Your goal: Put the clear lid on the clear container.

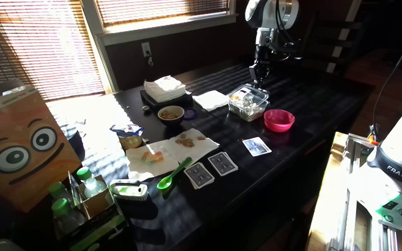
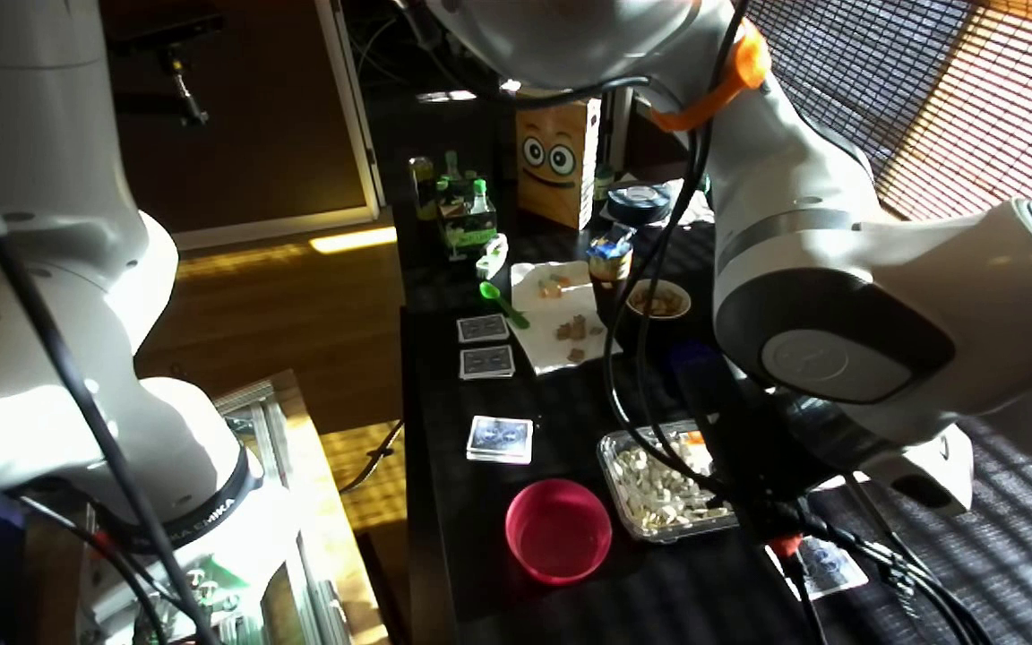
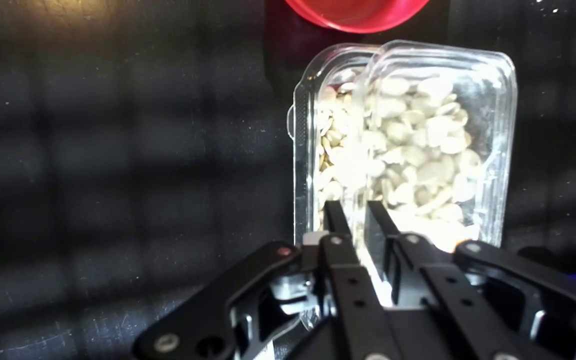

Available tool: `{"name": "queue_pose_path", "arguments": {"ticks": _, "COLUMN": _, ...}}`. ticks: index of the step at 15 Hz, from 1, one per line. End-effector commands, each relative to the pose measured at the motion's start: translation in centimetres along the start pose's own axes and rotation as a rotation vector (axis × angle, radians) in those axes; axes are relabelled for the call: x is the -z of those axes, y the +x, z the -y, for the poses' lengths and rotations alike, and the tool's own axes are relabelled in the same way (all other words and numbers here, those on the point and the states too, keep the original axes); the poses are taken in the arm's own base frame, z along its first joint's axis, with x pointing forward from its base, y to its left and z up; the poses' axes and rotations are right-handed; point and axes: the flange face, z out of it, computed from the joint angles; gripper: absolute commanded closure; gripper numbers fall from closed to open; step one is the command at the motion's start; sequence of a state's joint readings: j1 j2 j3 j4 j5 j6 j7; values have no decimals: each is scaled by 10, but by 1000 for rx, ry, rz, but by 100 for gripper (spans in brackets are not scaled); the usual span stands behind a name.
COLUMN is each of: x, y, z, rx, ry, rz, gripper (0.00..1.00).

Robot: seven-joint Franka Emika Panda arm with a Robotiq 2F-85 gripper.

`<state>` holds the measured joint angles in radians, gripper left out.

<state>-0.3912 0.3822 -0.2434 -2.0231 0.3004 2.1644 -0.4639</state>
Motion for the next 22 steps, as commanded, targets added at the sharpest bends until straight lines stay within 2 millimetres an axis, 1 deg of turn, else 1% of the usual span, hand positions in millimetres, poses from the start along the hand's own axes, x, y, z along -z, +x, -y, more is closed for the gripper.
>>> {"name": "queue_pose_path", "arguments": {"ticks": 1, "x": -2, "y": 7, "z": 0, "rx": -18, "ry": -20, "rz": 12, "gripper": 50}}
{"name": "queue_pose_path", "arguments": {"ticks": 3, "x": -2, "y": 7, "z": 0, "rx": -24, "ry": -19, "rz": 12, "gripper": 38}}
{"name": "queue_pose_path", "arguments": {"ticks": 4, "x": -2, "y": 6, "z": 0, "rx": -26, "ry": -20, "rz": 11, "gripper": 30}}
{"name": "queue_pose_path", "arguments": {"ticks": 8, "x": 1, "y": 5, "z": 2, "rx": -39, "ry": -11, "rz": 5, "gripper": 3}}
{"name": "queue_pose_path", "arguments": {"ticks": 9, "x": 2, "y": 4, "z": 4, "rx": -47, "ry": -6, "rz": 5, "gripper": 1}}
{"name": "queue_pose_path", "arguments": {"ticks": 13, "x": 7, "y": -1, "z": 14, "rx": -76, "ry": -5, "rz": -20, "gripper": 0}}
{"name": "queue_pose_path", "arguments": {"ticks": 15, "x": 12, "y": -5, "z": 23, "rx": -78, "ry": -16, "rz": -67, "gripper": 0}}
{"name": "queue_pose_path", "arguments": {"ticks": 19, "x": 19, "y": -19, "z": 43, "rx": -85, "ry": -61, "rz": -171, "gripper": 0}}
{"name": "queue_pose_path", "arguments": {"ticks": 22, "x": 20, "y": -30, "z": 57, "rx": -78, "ry": -95, "rz": -245, "gripper": 0}}
